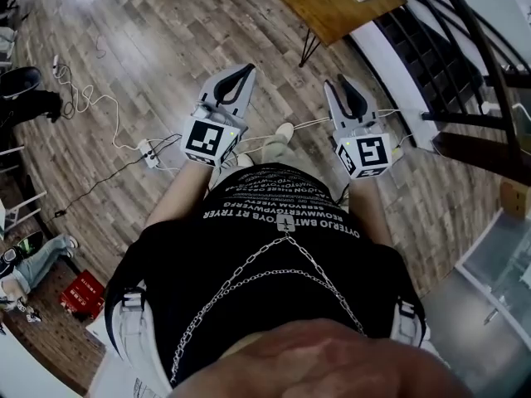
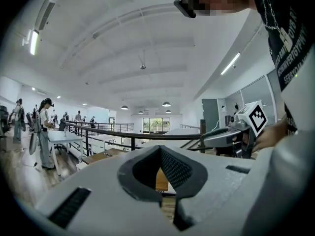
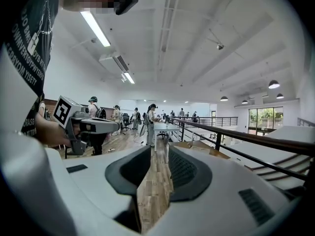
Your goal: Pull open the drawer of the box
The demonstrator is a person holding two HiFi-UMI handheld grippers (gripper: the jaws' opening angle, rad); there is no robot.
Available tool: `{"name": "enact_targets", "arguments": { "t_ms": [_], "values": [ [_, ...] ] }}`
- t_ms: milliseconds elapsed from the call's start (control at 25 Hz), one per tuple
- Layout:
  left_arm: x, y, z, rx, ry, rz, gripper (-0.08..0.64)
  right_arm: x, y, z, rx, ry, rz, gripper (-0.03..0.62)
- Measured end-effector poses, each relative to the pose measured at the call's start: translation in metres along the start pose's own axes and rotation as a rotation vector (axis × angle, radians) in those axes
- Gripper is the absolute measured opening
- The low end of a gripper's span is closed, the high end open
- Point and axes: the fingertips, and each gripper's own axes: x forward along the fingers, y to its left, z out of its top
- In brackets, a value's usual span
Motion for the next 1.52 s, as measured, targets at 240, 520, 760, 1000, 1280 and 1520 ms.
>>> {"name": "enact_targets", "arguments": {
  "t_ms": [240, 520, 760, 1000, 1280, 1520],
  "values": [
    [0.042, 0.002, -0.013, -0.021, 0.026, -0.02, 0.006, 0.02, -0.028, -0.011, 0.022, 0.009, 0.003, 0.094],
    [0.099, -0.002, 0.005, 0.034, 0.02, -0.055, 0.006, 0.035, -0.075, -0.021, -0.007, 0.023, -0.025, 0.094],
    [0.138, -0.005, 0.029, 0.05, -0.007, -0.023, 0.006, 0.042, -0.122, -0.009, 0.016, -0.019, 0.002, 0.094],
    [0.142, 0.006, 0.036, 0.05, 0.0, 0.052, 0.006, 0.05, -0.142, 0.0, -0.002, -0.029, 0.047, 0.094],
    [0.136, 0.01, 0.043, 0.058, -0.003, 0.083, 0.006, 0.06, -0.143, 0.002, 0.008, -0.034, 0.084, 0.089],
    [0.144, 0.017, 0.041, 0.041, 0.0, 0.071, 0.006, 0.067, -0.144, 0.014, -0.001, -0.051, 0.083, 0.089]
  ]
}}
